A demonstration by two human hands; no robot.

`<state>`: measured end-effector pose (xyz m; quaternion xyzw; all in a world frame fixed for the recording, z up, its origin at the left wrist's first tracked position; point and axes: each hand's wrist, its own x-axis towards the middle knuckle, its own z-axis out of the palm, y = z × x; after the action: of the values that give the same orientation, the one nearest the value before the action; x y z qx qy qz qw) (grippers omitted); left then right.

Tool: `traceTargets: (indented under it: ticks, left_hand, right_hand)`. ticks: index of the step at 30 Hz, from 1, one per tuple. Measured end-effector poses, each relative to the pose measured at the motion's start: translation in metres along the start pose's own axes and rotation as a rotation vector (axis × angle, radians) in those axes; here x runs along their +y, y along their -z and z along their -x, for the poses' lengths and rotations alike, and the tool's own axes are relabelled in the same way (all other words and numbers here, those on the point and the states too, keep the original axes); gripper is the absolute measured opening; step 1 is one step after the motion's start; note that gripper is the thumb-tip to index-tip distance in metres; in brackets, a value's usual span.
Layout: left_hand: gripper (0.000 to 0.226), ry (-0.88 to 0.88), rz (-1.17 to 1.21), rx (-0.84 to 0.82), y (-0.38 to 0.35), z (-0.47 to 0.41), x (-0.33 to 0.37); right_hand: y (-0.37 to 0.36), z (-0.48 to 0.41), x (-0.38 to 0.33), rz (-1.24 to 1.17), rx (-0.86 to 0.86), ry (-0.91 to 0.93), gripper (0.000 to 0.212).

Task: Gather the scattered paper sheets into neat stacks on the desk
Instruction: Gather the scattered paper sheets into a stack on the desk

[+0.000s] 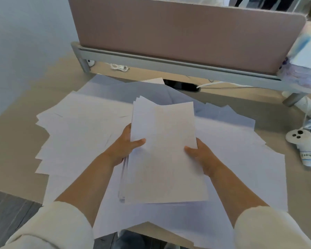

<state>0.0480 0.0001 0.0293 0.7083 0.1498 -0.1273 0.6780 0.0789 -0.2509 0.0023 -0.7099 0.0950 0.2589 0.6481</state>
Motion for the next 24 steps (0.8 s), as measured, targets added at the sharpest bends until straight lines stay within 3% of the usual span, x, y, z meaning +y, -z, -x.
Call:
traceTargets:
  ticks: [5,9,15,18,24]
  left_hand:
    - [0.036,0.204,-0.019,0.078,0.073,-0.008,0.008]
    - [0.017,0.201,-0.130,0.038,0.126,-0.014,0.004]
    - [0.042,0.158,0.089,0.320,0.174,-0.054,0.001]
    - [0.030,0.189,0.028,0.303,0.186,-0.072,0.003]
    - [0.048,0.249,0.064,0.255,0.191,-0.103,0.013]
  right_hand:
    - [-0.056,-0.033,-0.011,-0.227,0.168,-0.011,0.035]
    - [-0.101,-0.056,-0.016,-0.537,0.265,-0.031,0.045]
    - [-0.163,-0.101,-0.033,-0.716,0.422,-0.145,0.048]
    - [-0.183,-0.134,-0.050,-0.760,0.465,-0.195,0.048]
    - [-0.218,-0.163,-0.078,-0.744,0.601,-0.161,0.036]
